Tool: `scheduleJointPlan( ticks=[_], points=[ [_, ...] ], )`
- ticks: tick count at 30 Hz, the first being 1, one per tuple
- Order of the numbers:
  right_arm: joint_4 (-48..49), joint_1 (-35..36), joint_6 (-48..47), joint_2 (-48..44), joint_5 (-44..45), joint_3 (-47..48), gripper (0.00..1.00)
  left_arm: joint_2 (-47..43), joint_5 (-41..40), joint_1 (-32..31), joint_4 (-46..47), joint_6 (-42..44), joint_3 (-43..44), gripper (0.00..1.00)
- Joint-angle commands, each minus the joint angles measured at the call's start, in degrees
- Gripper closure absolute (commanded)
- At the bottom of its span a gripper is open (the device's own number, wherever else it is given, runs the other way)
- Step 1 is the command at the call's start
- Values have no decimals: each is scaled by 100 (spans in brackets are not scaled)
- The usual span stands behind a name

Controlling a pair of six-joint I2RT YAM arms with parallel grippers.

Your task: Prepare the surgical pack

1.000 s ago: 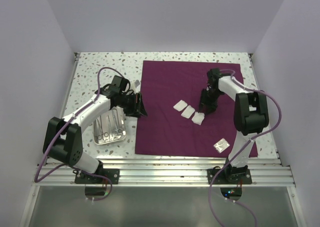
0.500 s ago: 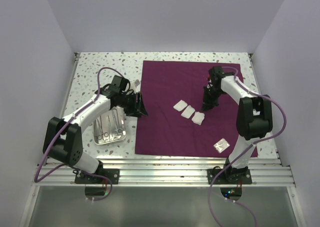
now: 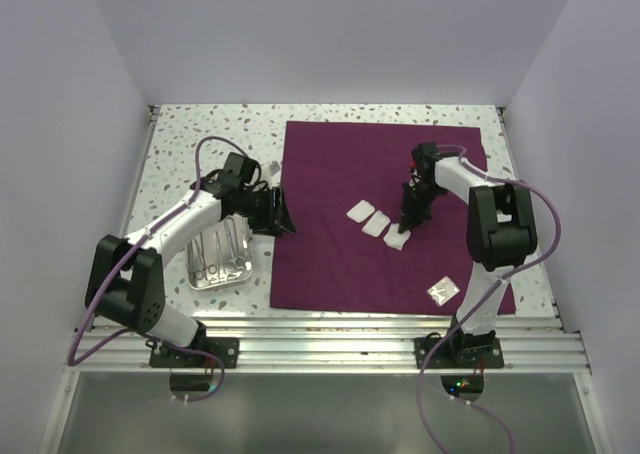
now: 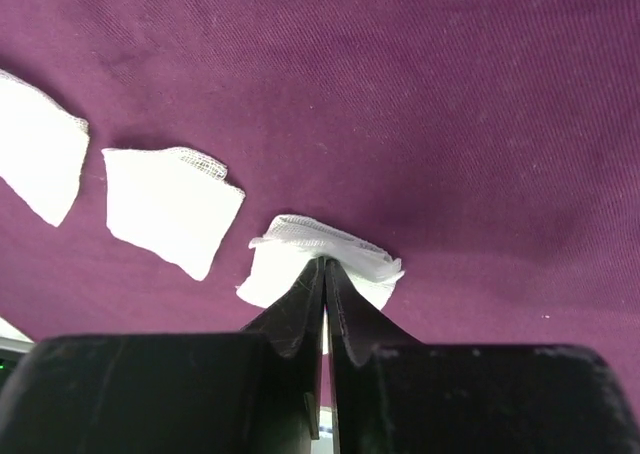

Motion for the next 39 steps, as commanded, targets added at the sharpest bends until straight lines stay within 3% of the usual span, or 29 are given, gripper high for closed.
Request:
scheduleJointPlan(
  ticks=[1, 4, 5, 9, 16, 17, 21, 39],
  points=[
    [-44, 32, 74, -258, -58, 195, 93, -182, 131, -41, 177, -91, 2, 50],
    [-97, 41, 258, -714, -75, -59, 87, -156, 157, -49, 229, -100, -16, 50],
    [-88, 32, 363, -829, -101, -286, 79, -138, 166, -49, 256, -126, -7, 50],
    [113, 32, 628, -1470, -198, -832, 63, -120, 245, -58, 282, -100, -25, 50],
    [895, 23, 1233, -2060, -690, -1808, 56, -190, 254, -67, -7, 146, -69, 50],
    [1044, 23, 1496, -2095, -778, -2044, 47, -199, 254, -67, -34, 164, -60, 50],
    [1809, 15, 1911, -2192, -832, -2371, 47, -235, 254, -67, -122, 234, -51, 50],
    [2284, -267, 1938, -2017, -787, -2723, 48, -235, 166, -67, -210, 252, 28, 50]
  ],
)
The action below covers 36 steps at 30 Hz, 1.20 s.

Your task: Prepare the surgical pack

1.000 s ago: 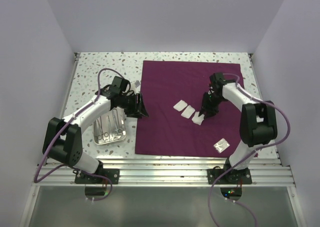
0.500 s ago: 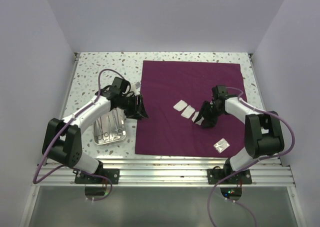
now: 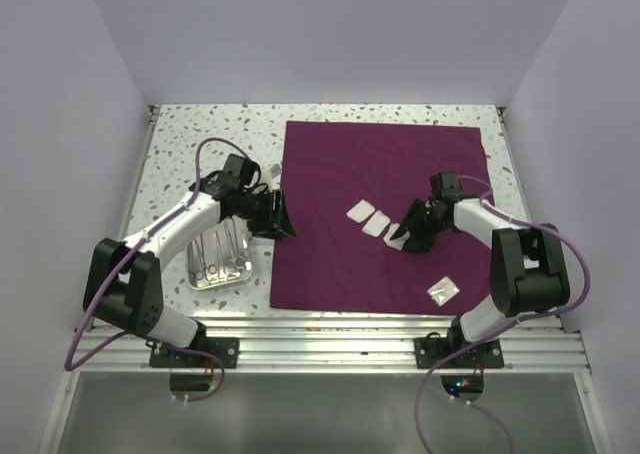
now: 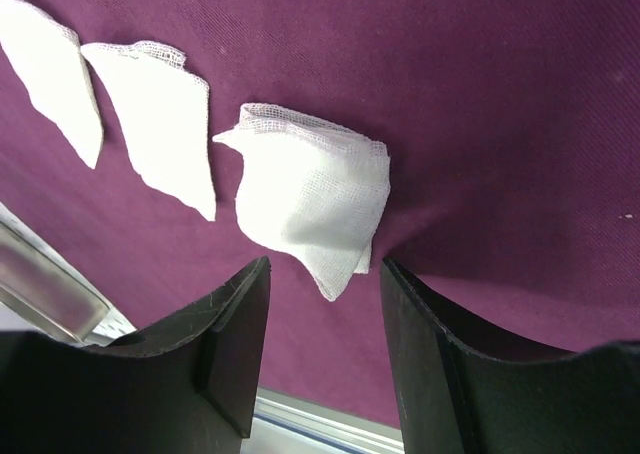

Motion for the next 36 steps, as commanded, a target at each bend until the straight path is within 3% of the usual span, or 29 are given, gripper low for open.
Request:
scheduleJointPlan(
  ticks=[1, 15, 22, 36],
  points=[
    [233, -28, 49, 59, -151, -28, 48, -123, 41, -30, -13, 92, 72, 50],
    [470, -29, 23, 236, -116, -169, 52, -185, 24, -30, 4, 31, 1, 50],
    [523, -29, 58, 192, -160, -160, 62, -202, 41, -30, 31, 4, -16, 50],
    [321, -37, -21, 183, -107, 112, 68, -264, 41, -30, 39, -22, -69, 50]
  ],
)
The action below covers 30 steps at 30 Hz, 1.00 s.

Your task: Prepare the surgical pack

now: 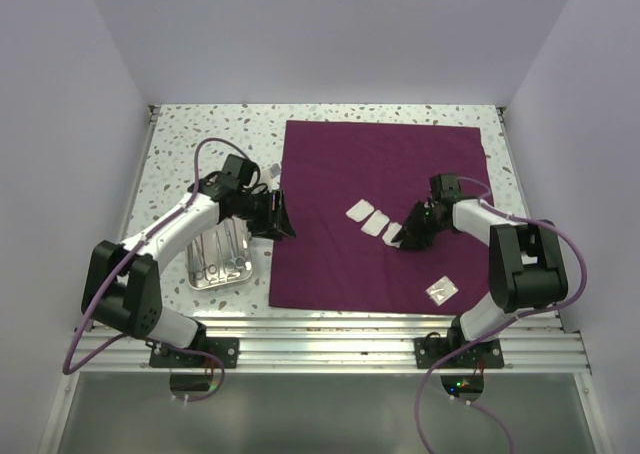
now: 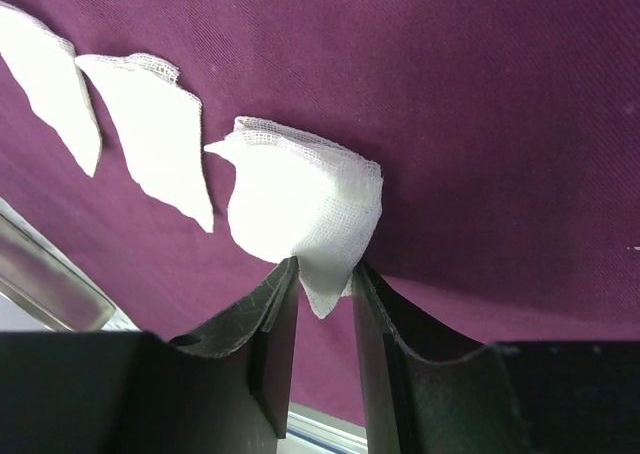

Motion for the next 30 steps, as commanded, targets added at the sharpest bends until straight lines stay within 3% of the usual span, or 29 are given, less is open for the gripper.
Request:
scheduleJointPlan(
  ticks=[1, 6, 13, 20, 25, 30],
  points=[
    [19, 9, -36, 32, 52, 204, 69, -192, 43, -30, 35, -27, -40, 50],
    [28, 0, -72, 129, 96, 222, 73, -200, 43, -30, 53, -44, -41, 50],
    [-455, 0, -300, 85, 175, 502, 96, -235, 104, -30, 105, -88, -40, 48],
    [-1325, 9, -862, -38, 220, 1250, 100, -280, 692, -30, 675, -351, -242, 42],
    [-1502, 175, -985, -11, -1026, 1715, 100, -315, 1772, -39, 2229, -1297, -654, 33],
    [-1519, 843, -1100, -275, -1801, 2207, 100, -341, 2152, -47, 4249, -2442, -1007, 21]
  ],
)
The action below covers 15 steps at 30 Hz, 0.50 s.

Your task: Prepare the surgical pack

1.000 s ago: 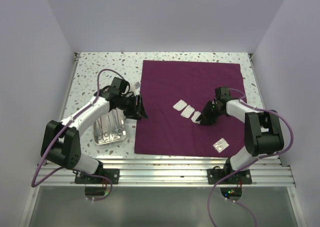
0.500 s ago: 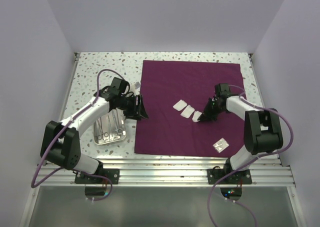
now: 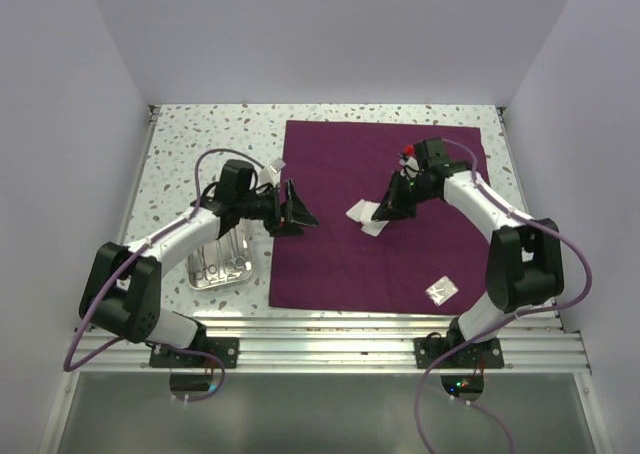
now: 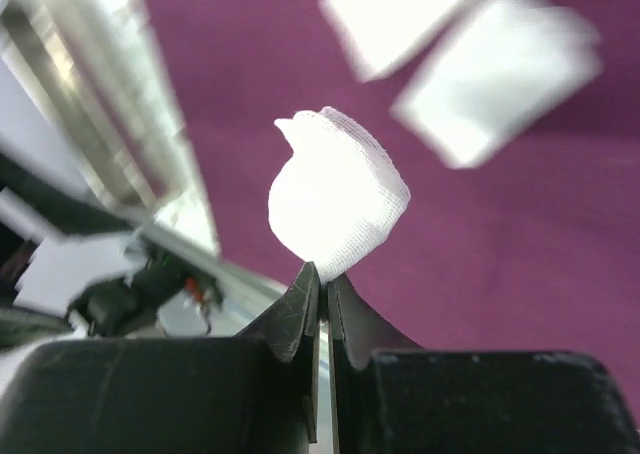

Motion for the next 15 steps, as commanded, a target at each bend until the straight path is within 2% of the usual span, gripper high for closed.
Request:
scheduleJointPlan(
  ticks=[1, 7, 15],
  points=[
    [-123, 463, -154, -384, -1000, 540, 100, -173, 664, -26, 2069, -1251, -213, 21],
    [-8, 956, 206, -315, -1456, 1015, 100, -85, 586, -61, 2862, -1763, -442, 16],
    [247, 1378, 567, -165, -1826, 1183, 100, 90, 453, -70, 3266, -1948, -408, 14]
  ],
)
